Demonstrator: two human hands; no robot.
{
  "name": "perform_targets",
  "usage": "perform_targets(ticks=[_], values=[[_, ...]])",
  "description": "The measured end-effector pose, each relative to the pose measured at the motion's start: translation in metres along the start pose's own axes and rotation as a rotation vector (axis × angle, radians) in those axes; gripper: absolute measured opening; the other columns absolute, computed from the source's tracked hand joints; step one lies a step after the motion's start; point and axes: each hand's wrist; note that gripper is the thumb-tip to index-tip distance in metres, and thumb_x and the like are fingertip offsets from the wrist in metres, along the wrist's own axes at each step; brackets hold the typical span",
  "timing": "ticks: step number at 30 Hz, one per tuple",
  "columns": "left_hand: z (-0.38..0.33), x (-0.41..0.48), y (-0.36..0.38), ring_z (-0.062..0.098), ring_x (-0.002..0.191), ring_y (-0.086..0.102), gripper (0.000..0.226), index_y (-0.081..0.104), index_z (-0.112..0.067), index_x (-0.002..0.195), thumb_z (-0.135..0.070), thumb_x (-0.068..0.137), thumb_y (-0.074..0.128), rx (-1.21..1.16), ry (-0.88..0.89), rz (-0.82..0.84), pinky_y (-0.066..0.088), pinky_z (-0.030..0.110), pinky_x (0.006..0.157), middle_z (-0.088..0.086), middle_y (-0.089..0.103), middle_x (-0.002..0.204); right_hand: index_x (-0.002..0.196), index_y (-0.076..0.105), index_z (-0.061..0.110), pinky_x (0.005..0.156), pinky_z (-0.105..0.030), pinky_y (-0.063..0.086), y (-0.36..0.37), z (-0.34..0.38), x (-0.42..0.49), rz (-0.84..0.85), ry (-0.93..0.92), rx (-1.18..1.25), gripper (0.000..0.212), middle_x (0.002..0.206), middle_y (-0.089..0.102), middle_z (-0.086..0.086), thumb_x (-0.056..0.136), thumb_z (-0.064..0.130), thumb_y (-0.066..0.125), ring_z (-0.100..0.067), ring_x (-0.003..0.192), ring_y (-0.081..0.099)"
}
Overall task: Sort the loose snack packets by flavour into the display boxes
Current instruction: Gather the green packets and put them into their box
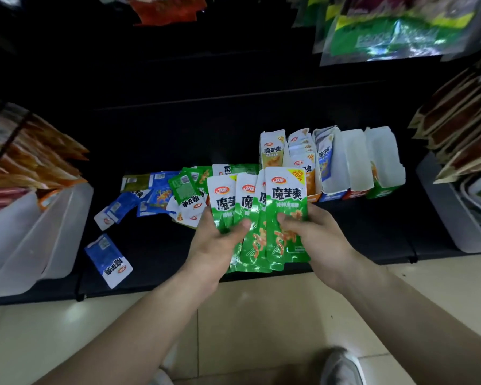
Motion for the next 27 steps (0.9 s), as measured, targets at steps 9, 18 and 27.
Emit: perform_targets(ticks=[9, 18, 27], values=[[0.006, 0.004, 0.015, -0.005, 0.113, 0.058, 0.054, 0.039, -0.033, 0.145, -0.038, 0.096, 0.060, 0.002, -0.023, 0.072, 0.044, 0.019, 0.093, -0.021, 0.060, 0.131, 0.108, 0.068, 0.020, 0.087, -0.041, 0.057, 0.011, -0.020, 0.007, -0.059, 0.017, -0.090, 0.016, 0.097, 0.075, -0.002, 0.095, 0.014, 0.060, -0.023, 0.091, 0.072], [0.014, 0.008, 0.034, 0.008, 0.102, 0.069, 0.046, 0.044, -0.033, 0.116, -0.010, 0.089, 0.074, 0.195, -0.001, 0.170, 0.053, 0.023, 0.082, -0.003, 0.069, 0.115, 0.098, 0.074, 0.016, 0.069, -0.033, 0.053, 0.005, -0.019, 0.005, -0.032, 0.086, -0.127, 0.028, 0.078, 0.073, -0.001, 0.097, 0.008, 0.047, -0.017, 0.068, 0.065], [0.016, 0.024, 0.099, 0.013, 0.096, 0.071, 0.049, 0.051, -0.021, 0.123, -0.004, 0.084, 0.076, 0.241, -0.023, 0.158, 0.057, 0.030, 0.082, -0.002, 0.073, 0.106, 0.113, 0.070, 0.012, 0.098, -0.045, 0.050, -0.062, 0.015, 0.009, -0.045, 0.088, -0.285, 0.036, 0.107, 0.073, -0.008, 0.088, 0.036, 0.059, -0.025, 0.102, 0.068]])
Point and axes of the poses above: each hand's wrist, its own x-axis towards the middle knuckle, its own y-axis out of the palm, z = x × y
